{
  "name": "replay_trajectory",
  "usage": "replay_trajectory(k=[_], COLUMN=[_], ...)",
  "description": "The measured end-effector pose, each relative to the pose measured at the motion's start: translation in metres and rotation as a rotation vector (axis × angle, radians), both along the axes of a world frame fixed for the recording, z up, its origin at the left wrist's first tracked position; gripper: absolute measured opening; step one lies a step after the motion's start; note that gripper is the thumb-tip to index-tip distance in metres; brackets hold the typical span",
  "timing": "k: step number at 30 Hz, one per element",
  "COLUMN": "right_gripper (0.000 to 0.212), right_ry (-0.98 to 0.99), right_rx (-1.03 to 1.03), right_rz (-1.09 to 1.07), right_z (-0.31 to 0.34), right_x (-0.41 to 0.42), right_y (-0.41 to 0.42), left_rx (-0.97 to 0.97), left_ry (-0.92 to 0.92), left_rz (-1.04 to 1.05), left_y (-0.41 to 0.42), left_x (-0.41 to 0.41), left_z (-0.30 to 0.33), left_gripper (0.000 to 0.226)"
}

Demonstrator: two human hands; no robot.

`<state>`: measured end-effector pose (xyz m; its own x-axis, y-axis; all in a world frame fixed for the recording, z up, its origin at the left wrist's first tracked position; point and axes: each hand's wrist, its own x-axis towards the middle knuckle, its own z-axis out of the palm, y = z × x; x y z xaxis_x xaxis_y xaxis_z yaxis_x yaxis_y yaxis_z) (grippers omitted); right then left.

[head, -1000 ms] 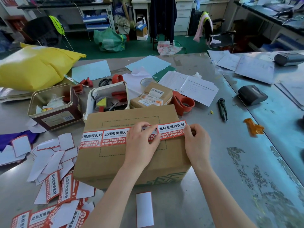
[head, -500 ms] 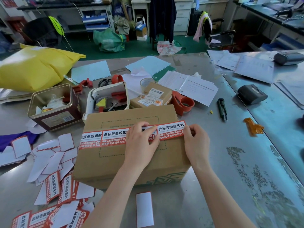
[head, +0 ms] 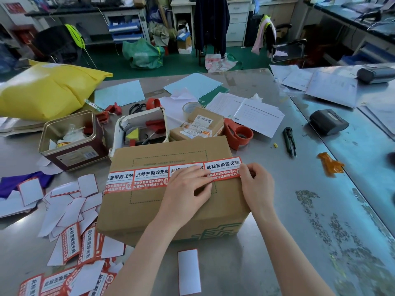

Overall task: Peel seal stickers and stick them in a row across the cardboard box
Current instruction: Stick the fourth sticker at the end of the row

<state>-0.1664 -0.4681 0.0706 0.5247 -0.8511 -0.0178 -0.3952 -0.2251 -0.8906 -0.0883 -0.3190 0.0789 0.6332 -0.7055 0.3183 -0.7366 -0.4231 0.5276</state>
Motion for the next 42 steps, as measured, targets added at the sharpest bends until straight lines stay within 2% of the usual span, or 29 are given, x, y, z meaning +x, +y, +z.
replay_trajectory(k=[8,18,25,34,36,38,42], right_gripper=[0.035,0.029,0.027,0.029,0.018,0.007,0.026], right_ry=[0.026,-0.094,-0.027,-0.037,-0.039,-0.021,0.013], right_rx=[-0.005,0.315,0.286,0.463,0.421,0.28,0.028], right_rz=[0.053,0.086,0.116,0.098,0.089,0.057,0.027], right_z=[-0.007,-0.008,-0.007,-0.012,-0.012,-0.012,0.003], right_x=[-0.004,-0.003,0.0,-0.006,-0.006,-0.004,-0.002], right_y=[-0.006,-0.007,-0.009,-0.008,-0.012,-0.017,-0.019], left_rx=[-0.03,0.171,0.204,0.16,0.128,0.098,0.006], left_ry=[0.048,0.055,0.045,0.01,0.002,-0.027,-0.081], left_rz=[-0.024,-0.218,-0.257,-0.252,-0.227,-0.16,0.041], left_y=[-0.001,-0.026,-0.045,-0.042,-0.041,-0.038,-0.034], left_x=[-0.001,0.007,0.018,0.014,0.013,0.012,0.014], left_z=[0.002,0.008,0.009,0.005,0.005,0.004,0.004], left_gripper=[0.02,0.036,0.036,0.035,0.034,0.03,0.022])
